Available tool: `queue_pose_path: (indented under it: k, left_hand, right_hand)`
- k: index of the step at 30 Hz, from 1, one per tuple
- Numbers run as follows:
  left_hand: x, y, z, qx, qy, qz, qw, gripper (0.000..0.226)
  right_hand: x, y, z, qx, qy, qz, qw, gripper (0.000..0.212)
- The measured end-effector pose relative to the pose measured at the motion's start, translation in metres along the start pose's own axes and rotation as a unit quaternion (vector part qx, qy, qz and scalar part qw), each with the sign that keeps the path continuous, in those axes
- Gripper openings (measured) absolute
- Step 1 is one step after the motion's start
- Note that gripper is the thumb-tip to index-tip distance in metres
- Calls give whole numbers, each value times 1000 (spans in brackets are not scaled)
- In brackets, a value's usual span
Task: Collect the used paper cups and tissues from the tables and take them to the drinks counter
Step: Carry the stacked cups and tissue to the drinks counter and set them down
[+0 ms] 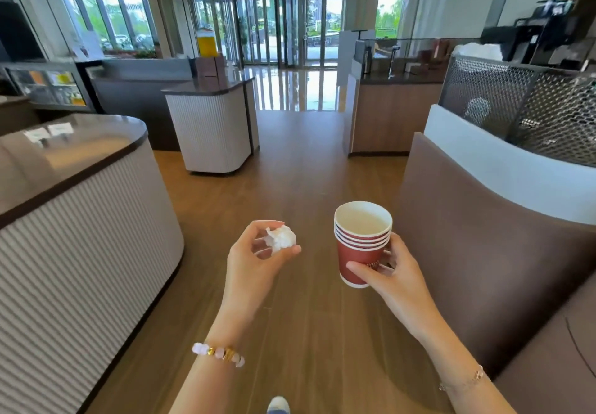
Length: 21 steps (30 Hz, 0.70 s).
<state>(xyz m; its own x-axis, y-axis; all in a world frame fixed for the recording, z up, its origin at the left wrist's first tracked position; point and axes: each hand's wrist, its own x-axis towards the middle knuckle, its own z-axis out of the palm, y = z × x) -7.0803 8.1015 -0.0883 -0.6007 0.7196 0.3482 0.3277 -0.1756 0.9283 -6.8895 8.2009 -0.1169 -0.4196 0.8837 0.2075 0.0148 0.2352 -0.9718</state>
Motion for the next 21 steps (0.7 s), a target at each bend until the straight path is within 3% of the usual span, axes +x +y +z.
queue_pose_path:
  k: [12, 21]
  left_hand:
    - [286, -84, 37, -8, -59, 26, 998, 34]
    - [424, -139, 90, -5, -82, 22, 996, 35]
  right_hand:
    - [276, 35, 52, -33, 71, -7, 997, 63]
    - [420, 81, 54, -30, 97, 7, 995, 66]
